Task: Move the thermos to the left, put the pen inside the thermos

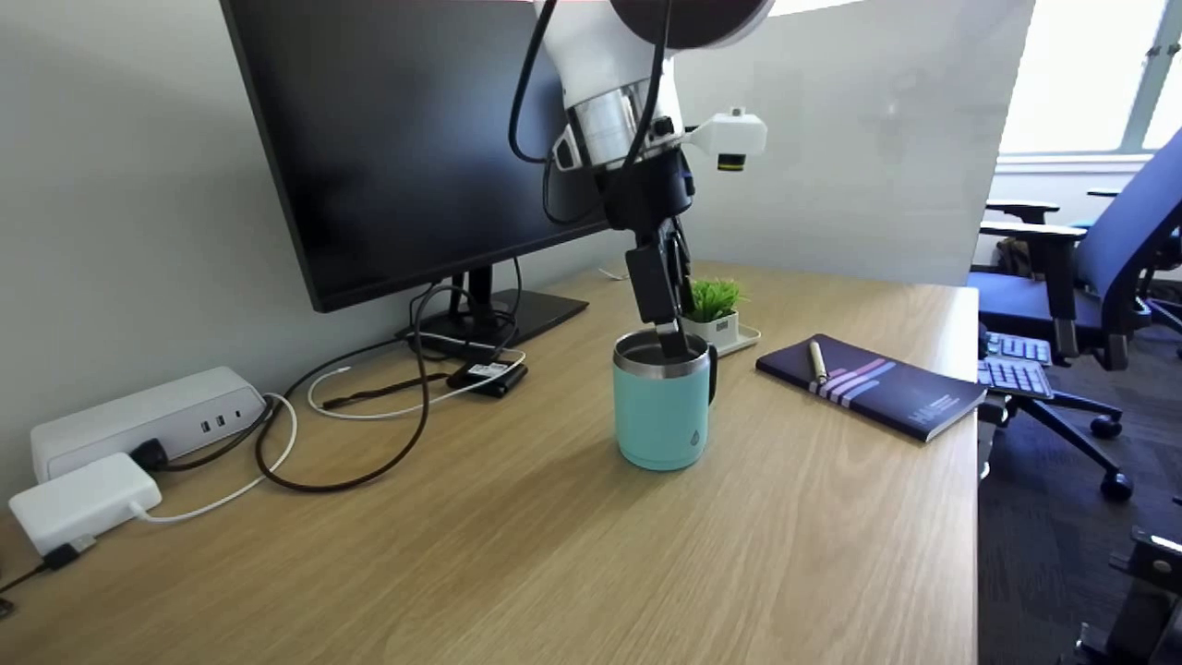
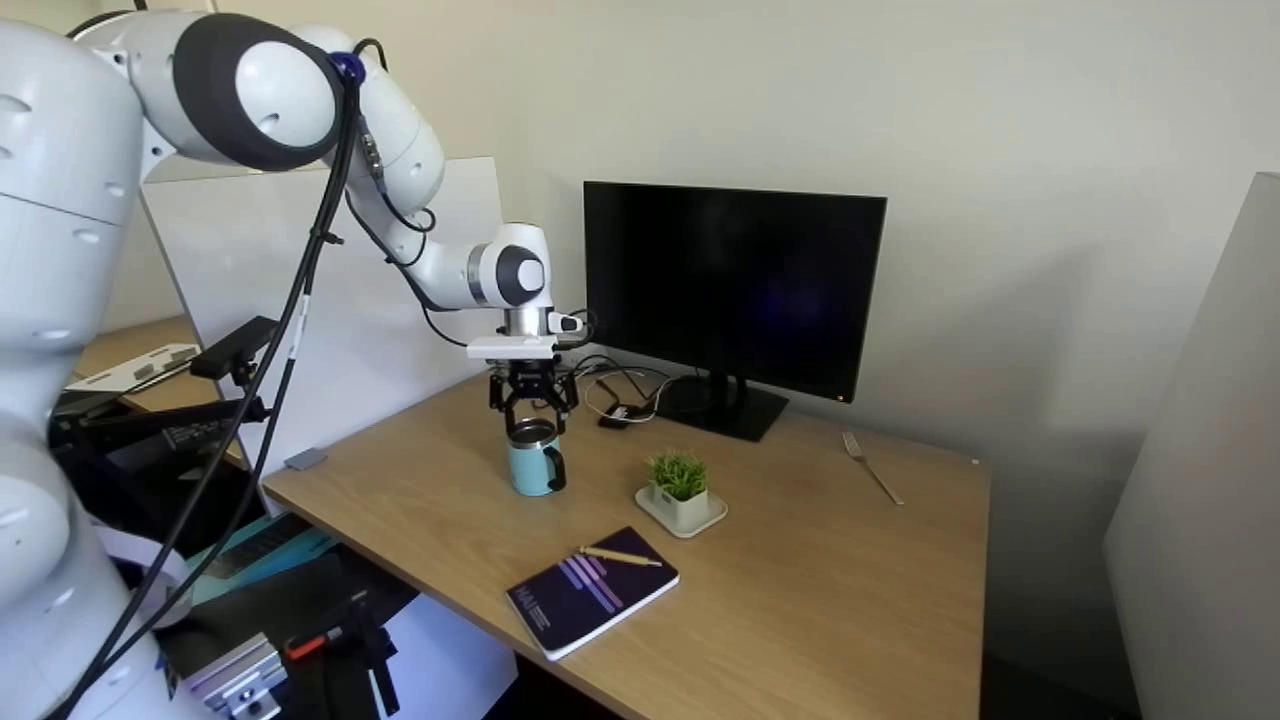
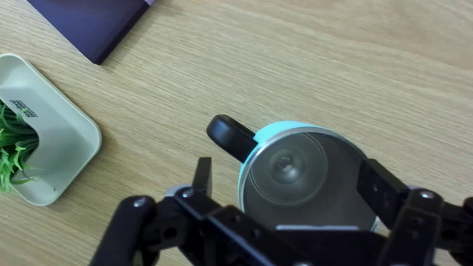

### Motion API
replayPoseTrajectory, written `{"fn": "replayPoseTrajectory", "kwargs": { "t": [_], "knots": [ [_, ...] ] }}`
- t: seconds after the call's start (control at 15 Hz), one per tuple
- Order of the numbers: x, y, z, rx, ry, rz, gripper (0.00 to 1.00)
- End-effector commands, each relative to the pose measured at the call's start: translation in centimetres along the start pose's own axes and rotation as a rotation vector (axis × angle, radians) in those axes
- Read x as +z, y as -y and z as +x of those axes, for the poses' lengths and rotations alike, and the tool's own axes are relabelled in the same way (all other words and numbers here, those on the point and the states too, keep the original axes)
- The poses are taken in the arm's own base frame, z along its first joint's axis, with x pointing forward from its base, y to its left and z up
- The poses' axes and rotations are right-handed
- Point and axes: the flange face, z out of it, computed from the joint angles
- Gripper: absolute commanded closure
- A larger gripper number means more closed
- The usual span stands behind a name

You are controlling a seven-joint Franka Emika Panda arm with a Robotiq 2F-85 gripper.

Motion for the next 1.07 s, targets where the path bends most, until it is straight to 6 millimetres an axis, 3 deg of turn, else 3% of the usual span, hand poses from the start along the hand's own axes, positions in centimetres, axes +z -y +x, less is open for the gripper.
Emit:
{"fn": "replayPoseTrajectory", "kwargs": {
  "t": [0.0,0.53,1.0],
  "knots": [
    [0.8,-0.2,-0.4,-0.037,-0.019,-0.021,0.00],
    [3.5,-0.2,-1.8,-0.060,-0.038,-0.024,0.00],
    [3.7,0.4,-1.8,-0.065,-0.040,-0.046,0.00]
  ]
}}
